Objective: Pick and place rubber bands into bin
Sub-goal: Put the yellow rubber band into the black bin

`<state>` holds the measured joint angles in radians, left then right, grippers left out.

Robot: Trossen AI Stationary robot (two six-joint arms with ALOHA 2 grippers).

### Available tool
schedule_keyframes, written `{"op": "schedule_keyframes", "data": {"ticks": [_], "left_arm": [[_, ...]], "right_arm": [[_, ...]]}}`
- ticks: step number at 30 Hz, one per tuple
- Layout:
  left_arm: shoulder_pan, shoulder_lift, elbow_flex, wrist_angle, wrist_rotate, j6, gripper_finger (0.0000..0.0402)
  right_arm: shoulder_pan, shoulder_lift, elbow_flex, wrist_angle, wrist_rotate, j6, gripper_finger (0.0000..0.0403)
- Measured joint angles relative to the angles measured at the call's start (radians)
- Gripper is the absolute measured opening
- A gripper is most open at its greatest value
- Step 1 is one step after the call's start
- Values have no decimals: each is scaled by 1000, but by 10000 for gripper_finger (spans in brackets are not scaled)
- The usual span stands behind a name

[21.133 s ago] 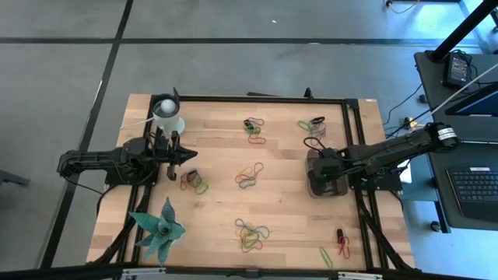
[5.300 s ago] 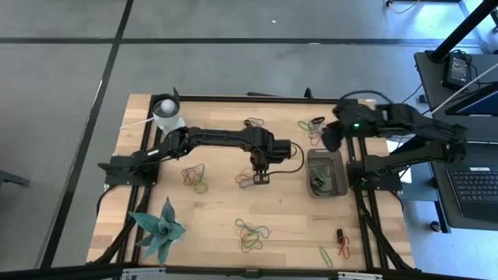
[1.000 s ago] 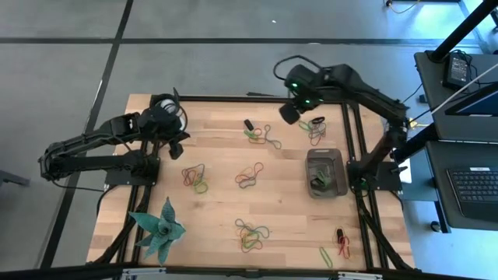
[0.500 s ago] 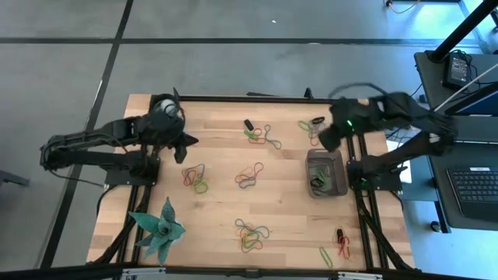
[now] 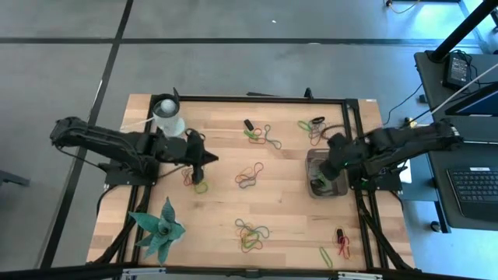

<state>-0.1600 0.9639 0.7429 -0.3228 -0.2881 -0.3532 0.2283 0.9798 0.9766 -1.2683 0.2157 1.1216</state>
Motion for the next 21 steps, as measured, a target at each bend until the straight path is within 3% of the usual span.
{"op": "schedule_keyframes", "data": {"ticks": [12, 21], "left_arm": [[-157, 190, 3, 277, -80, -3, 3], [-195, 291, 88, 301, -87, 0, 3]], "right_arm": [[7, 0, -309, 285, -33, 30, 2], [7, 0, -386, 354, -60, 55, 44]]}}
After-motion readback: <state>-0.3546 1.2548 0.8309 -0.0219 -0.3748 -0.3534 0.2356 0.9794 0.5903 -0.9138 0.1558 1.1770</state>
